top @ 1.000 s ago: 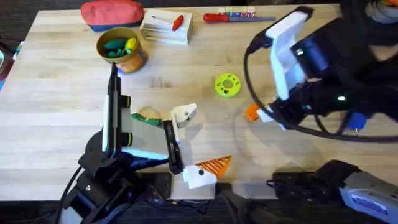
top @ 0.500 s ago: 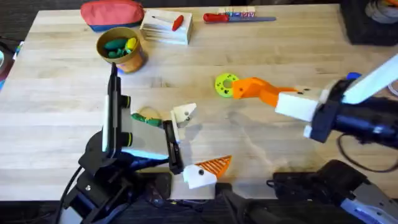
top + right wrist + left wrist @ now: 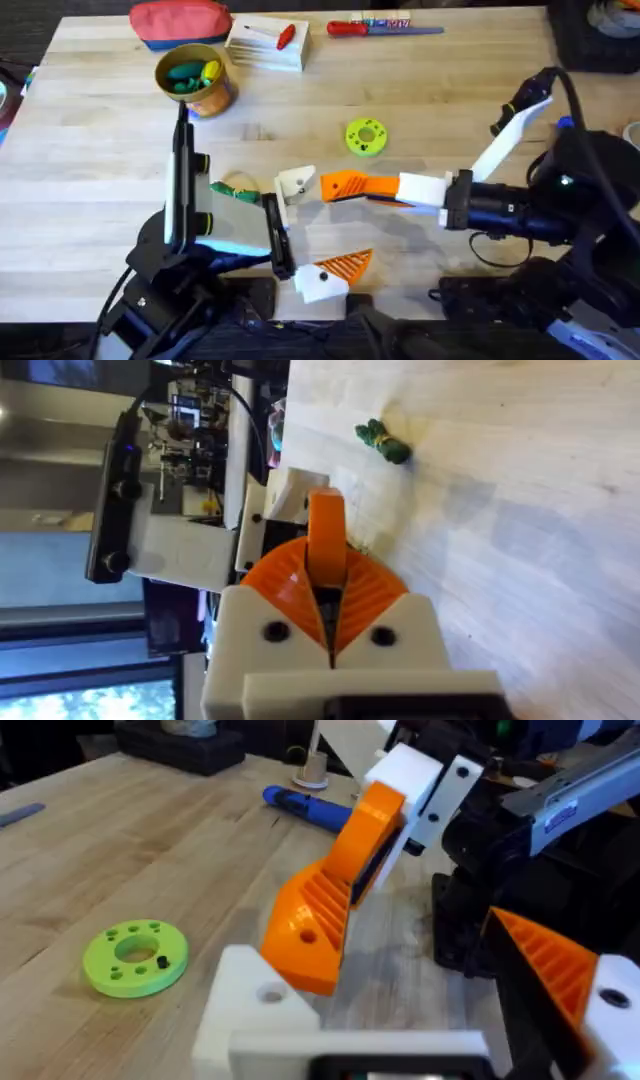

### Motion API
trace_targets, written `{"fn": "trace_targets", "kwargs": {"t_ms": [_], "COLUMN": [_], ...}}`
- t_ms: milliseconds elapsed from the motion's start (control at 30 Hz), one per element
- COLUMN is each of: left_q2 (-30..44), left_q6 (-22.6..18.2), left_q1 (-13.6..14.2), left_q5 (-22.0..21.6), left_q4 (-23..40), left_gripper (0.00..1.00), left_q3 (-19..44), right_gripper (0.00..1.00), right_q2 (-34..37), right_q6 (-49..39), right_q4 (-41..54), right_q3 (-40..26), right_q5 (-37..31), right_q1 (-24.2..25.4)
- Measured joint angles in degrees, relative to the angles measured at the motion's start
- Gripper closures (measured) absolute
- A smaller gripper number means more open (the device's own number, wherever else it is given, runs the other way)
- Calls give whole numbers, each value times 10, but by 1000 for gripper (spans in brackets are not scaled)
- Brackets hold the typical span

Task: Pick up the gripper from the table and insert it into the empty holder that is missing its gripper. Then pick up a screw, insert it into the mounting hole, and use the screwdriver to tighten it. Finally, clean up the table by picking up the vegetable and placing it into the bucket.

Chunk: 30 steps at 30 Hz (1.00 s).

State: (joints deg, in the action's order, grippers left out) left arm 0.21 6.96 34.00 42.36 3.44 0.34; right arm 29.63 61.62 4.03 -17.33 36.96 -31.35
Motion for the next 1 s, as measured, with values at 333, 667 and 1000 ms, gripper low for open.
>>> {"fn": "trace_targets", "kwargs": {"t_ms": [333, 667, 1000], "left_q2": [0, 0, 0], "left_q6": [0, 0, 0], "left_q1": [0, 0, 0], "left_q5": [-4, -7, -32], "left_q4": [0, 0, -1], "left_gripper": [15, 14, 13], "left_q3": [0, 0, 0], "right_gripper": [996, 996, 996], "right_q2": [0, 31, 109], "right_q6": [75, 94, 105], "right_q4": [-20, -67, -160], "right_q3": [3, 3, 3], "right_q5": [24, 28, 30], "right_q1": [0, -5, -35]}}
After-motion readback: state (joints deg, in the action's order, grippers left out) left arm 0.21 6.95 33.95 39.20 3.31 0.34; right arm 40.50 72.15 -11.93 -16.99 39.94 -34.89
